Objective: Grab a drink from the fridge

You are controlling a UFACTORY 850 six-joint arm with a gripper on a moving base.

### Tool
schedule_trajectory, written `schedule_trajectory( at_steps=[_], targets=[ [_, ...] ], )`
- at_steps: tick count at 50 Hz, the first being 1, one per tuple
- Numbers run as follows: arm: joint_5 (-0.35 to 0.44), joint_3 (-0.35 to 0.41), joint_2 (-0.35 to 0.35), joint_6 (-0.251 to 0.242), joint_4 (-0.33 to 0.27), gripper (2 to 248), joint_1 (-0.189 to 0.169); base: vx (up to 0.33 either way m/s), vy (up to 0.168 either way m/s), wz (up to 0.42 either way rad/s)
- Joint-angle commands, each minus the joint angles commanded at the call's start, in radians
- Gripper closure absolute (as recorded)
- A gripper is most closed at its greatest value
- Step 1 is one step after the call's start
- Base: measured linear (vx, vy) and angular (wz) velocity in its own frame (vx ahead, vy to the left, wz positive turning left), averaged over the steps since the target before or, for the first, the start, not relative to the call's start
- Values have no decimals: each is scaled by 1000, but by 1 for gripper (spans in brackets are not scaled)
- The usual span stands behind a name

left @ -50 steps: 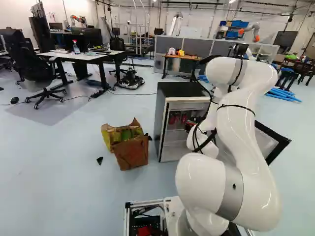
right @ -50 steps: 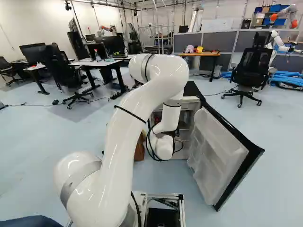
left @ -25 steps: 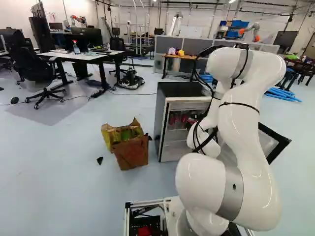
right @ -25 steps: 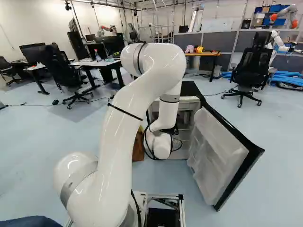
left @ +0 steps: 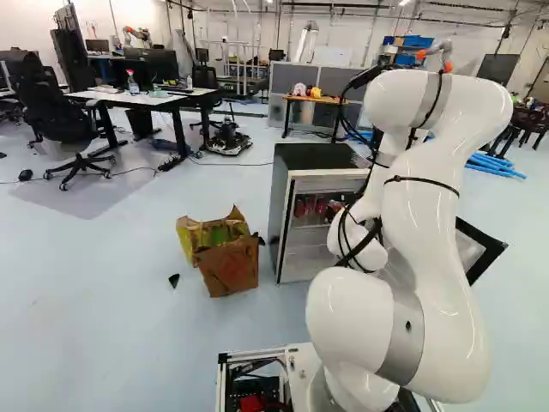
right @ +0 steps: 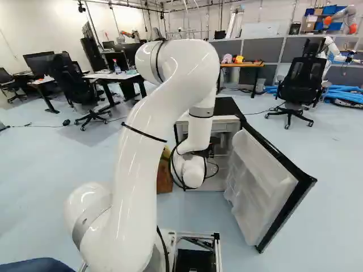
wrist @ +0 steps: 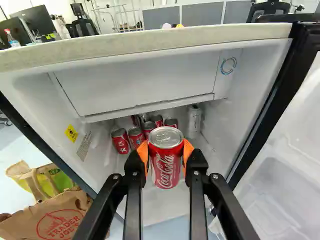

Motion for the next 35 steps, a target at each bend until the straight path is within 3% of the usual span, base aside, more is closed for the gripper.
schedule_trajectory(
  at_steps=[35],
  targets=[
    [-114,51,117,0,0,159,0,0,0,0]
  ],
)
